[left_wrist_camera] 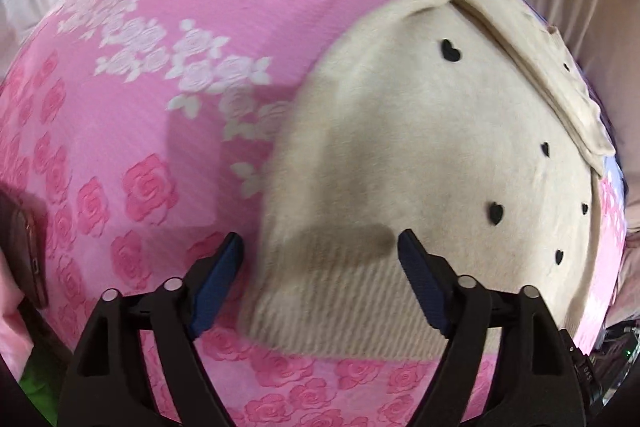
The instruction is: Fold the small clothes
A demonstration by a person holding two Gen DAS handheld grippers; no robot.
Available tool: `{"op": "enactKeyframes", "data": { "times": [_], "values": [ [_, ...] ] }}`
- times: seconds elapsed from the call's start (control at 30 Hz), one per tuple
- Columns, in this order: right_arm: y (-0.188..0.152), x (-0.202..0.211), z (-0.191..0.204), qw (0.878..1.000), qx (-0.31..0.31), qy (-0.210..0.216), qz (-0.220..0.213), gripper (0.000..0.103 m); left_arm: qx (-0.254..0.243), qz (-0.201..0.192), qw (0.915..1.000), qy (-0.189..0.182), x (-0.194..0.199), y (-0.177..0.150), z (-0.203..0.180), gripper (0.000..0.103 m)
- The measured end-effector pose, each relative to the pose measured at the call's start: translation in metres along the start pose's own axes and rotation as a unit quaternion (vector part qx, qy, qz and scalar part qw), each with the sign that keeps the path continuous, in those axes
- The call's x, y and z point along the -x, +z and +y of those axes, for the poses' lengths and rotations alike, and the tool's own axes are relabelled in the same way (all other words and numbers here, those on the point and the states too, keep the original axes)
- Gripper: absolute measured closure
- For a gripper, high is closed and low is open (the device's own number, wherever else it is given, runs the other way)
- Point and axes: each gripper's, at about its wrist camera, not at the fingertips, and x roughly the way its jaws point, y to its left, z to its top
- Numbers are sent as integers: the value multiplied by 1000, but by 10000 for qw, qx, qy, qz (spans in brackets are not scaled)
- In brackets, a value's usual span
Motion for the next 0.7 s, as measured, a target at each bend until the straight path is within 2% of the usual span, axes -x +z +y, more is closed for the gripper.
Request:
{"op": "enactKeyframes", "data": {
  "times": [0.13,0.2,0.43,0.63,0.7],
  "values": [
    [-1,0,0,10000,-7,22,-11,58,-333,0,9994,6,1,-16,-4,14],
    [0,-1,-1,10000,-19,41,-14,58,-487,0,9988,72,1,-20,-9,13],
    [0,-1,0,10000,15,40,-16,57,-198,21,9995,-243,8,-33,8,13],
    [3,-4,7,9999,106,16,-5,49,-164,-51,9991,-399,19,-53,33,12],
    [5,-6,11,9998,171,-37,-13,49,-74,-100,9987,-493,21,-49,39,12]
  ]
}}
